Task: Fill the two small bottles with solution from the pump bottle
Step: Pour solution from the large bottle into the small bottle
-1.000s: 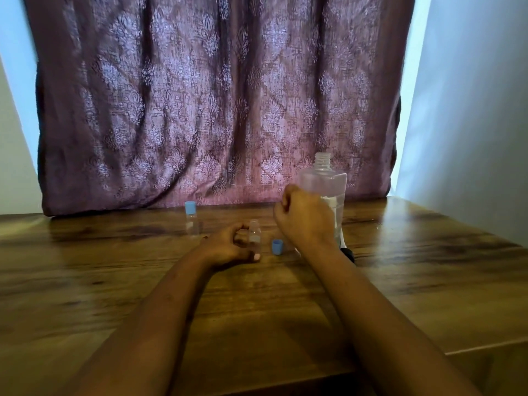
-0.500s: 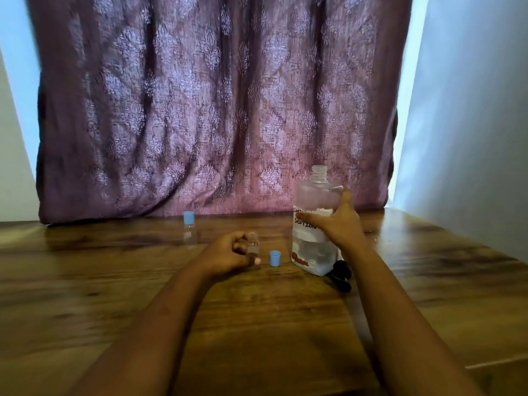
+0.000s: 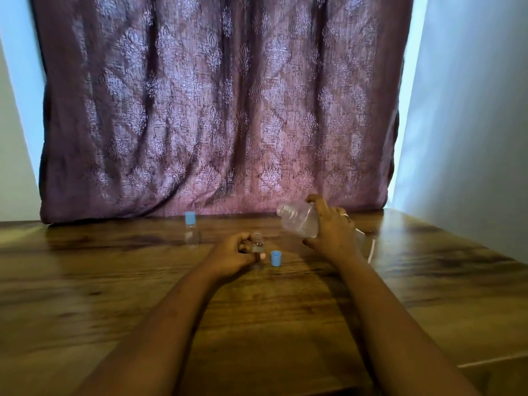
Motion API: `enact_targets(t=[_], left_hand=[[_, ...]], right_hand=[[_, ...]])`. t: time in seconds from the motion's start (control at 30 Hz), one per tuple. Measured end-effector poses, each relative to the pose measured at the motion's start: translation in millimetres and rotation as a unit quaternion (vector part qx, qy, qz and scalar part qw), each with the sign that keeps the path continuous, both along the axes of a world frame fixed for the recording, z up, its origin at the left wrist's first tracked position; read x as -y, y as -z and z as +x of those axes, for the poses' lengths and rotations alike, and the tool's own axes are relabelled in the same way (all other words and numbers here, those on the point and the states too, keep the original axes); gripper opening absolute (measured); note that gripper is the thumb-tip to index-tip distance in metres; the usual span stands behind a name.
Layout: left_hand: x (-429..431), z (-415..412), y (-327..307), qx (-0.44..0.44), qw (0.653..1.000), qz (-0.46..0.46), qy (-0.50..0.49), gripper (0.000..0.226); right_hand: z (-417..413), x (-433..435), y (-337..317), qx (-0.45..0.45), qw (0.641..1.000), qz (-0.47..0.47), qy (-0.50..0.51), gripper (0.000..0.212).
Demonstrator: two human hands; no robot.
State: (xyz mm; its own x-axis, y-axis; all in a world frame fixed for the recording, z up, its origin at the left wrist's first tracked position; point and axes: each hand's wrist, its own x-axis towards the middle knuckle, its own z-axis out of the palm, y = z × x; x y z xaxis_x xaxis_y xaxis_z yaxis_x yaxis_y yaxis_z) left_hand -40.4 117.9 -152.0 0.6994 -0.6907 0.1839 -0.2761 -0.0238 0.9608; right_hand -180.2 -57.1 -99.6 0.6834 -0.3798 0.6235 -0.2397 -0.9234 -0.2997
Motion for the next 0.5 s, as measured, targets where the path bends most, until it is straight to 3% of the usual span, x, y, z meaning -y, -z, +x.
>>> enact_targets(t=[0.27, 0.5], left_hand=[[-1.6, -9.8, -1.2, 0.061, 0.998, 0.013, -0.017, 0.025], [-1.5, -10.5, -1.1, 0.041, 0.999, 0.002, -0.012, 0.026]], right_hand=[[7.5, -9.3, 4.1, -0.011, 0.998, -0.050, -0.044, 0.072], [10.1, -9.9, 4.5, -0.011, 0.996, -0.082, -0.017, 0.063]])
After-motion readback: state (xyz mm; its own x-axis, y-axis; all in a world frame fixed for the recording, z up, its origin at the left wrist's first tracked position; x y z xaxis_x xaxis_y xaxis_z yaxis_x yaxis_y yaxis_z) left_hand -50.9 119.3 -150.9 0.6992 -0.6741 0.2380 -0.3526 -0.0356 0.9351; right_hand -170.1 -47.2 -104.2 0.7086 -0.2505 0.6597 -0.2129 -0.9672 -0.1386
